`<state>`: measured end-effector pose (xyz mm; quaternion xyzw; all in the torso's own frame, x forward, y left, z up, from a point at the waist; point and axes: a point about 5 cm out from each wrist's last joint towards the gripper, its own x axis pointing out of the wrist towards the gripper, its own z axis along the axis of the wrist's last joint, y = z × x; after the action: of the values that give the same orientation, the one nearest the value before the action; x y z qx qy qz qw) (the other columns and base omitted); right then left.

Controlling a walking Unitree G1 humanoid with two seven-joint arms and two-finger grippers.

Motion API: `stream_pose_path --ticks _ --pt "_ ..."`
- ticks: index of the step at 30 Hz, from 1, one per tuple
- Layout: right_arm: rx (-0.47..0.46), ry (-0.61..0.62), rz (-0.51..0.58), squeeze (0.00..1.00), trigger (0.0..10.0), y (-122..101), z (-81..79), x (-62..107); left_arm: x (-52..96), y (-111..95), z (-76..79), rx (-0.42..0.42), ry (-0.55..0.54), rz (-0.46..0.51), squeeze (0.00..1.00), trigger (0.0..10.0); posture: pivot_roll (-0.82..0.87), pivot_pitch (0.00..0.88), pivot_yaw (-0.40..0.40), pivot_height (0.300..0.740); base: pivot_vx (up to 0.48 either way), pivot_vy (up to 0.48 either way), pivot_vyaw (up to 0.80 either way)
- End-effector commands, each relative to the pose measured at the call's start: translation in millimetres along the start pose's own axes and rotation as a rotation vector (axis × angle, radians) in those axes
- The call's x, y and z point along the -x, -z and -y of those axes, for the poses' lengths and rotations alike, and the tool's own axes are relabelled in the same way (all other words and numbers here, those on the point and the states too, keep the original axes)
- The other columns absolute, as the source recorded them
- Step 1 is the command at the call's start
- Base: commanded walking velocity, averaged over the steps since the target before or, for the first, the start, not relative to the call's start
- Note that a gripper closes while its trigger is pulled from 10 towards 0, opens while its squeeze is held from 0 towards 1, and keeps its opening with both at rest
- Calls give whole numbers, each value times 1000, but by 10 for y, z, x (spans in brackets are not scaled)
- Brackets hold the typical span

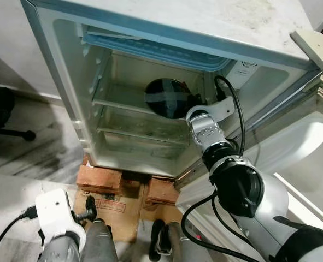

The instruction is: Restocking fridge

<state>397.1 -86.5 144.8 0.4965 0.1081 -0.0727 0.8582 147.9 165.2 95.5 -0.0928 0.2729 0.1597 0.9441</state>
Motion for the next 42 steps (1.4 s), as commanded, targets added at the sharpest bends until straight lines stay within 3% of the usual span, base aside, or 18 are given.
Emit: stream_pose_path --ticks 1,6,7,11,15,17,21,22,24,26,28,29,36,42 --pt "111 -58 21 1000 10000 -69 -60 -11 -62 -50 173 86 36 9 0 10000 244 171 -188 740 0 0 0" --pt "287 -240 0 1000 10000 -93 -151 -5 -153 -129 243 98 60 44 0 10000 229 139 -197 740 0 0 0" --pt "386 -330 -34 1000 10000 -52 -174 11 -172 -163 258 83 67 70 0 10000 226 133 -201 740 0 0 0" --pt "582 -535 -154 1000 10000 119 -120 82 -181 -279 260 70 67 165 0 10000 213 116 -205 740 0 0 0" --pt "599 -601 -237 1000 10000 221 -68 121 -201 -319 240 75 44 194 0 10000 208 110 -205 740 0 0 0" --pt "703 -690 -335 1000 10000 403 -24 190 -237 -347 152 99 -24 209 0 10000 203 110 -208 740 0 0 0" --pt "771 -720 -380 1000 10000 507 1 226 -234 -355 102 98 -51 219 0 10000 206 124 -212 740 0 0 0" --pt "823 -738 -418 1000 10000 592 28 256 -219 -345 57 103 -73 217 0 10000 209 136 -215 740 0 0 0" --pt "823 -738 -418 1000 10000 592 28 256 -219 -345 57 103 -73 217 0 10000 209 136 -215 740 0 0 0" --pt "961 -762 -497 1000 10000 791 99 327 -156 -281 -21 104 -103 197 0 10000 222 169 -225 740 0 0 0" --pt "1009 -770 -524 1000 10000 863 120 355 -122 -260 -37 105 -108 190 0 10000 225 177 -228 740 0 0 0" --pt "1009 -770 -524 1000 10000 863 120 355 -122 -260 -37 105 -108 190 0 10000 225 177 -228 740 0 0 0" --pt "1247 -726 -602 1000 10000 1097 187 430 46 -231 27 99 -69 199 0 10000 231 257 -258 740 0 0 0" --pt "1305 -665 -587 1000 10000 1075 263 410 173 -195 97 64 -29 194 0 10000 230 286 -261 740 0 0 0"
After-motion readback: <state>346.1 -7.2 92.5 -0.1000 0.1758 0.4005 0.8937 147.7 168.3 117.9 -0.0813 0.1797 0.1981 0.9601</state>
